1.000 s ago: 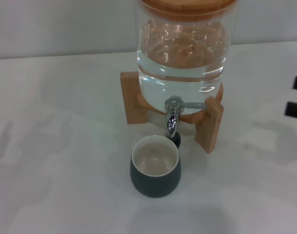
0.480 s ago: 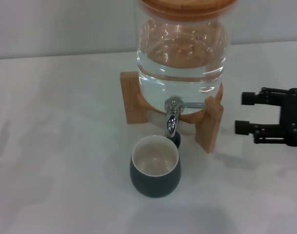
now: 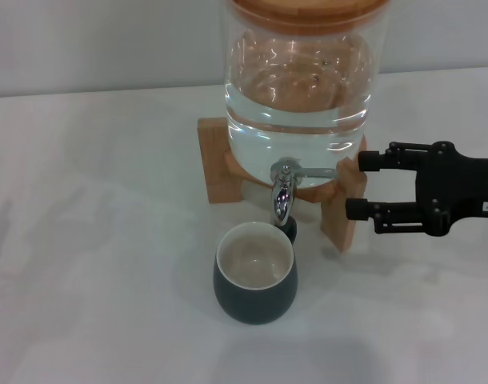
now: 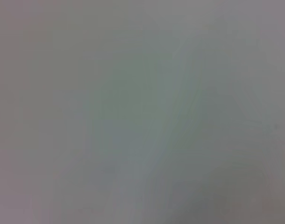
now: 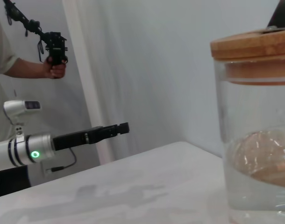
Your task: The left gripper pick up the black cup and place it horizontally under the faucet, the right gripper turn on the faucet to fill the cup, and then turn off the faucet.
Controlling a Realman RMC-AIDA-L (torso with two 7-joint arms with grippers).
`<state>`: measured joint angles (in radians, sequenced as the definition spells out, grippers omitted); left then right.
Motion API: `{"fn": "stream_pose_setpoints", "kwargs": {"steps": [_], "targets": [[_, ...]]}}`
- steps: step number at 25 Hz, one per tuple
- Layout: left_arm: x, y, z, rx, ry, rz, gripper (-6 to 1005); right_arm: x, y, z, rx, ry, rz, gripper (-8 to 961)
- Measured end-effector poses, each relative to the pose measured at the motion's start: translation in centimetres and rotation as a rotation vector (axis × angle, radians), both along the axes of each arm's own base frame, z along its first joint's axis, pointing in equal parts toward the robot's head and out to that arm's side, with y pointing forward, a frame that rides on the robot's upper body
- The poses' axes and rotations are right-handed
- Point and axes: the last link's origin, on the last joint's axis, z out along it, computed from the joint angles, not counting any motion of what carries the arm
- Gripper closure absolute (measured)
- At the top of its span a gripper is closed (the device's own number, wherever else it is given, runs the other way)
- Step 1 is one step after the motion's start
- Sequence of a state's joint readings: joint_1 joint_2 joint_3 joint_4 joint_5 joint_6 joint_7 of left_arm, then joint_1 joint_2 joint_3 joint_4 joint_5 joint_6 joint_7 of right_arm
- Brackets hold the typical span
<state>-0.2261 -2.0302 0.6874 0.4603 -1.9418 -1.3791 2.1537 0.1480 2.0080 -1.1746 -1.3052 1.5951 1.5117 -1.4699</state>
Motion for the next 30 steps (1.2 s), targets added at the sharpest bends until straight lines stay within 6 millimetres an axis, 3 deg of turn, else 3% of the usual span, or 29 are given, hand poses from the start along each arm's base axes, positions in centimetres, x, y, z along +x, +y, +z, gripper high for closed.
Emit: {"fn": "stream_pose_setpoints", "kwargs": {"steps": [30], "targets": [[0.0,0.0,-0.2,-0.001,-0.003,0.004,599,-2.8,0.3,-2.0,-0.061,-0.053,0.047,170]]}}
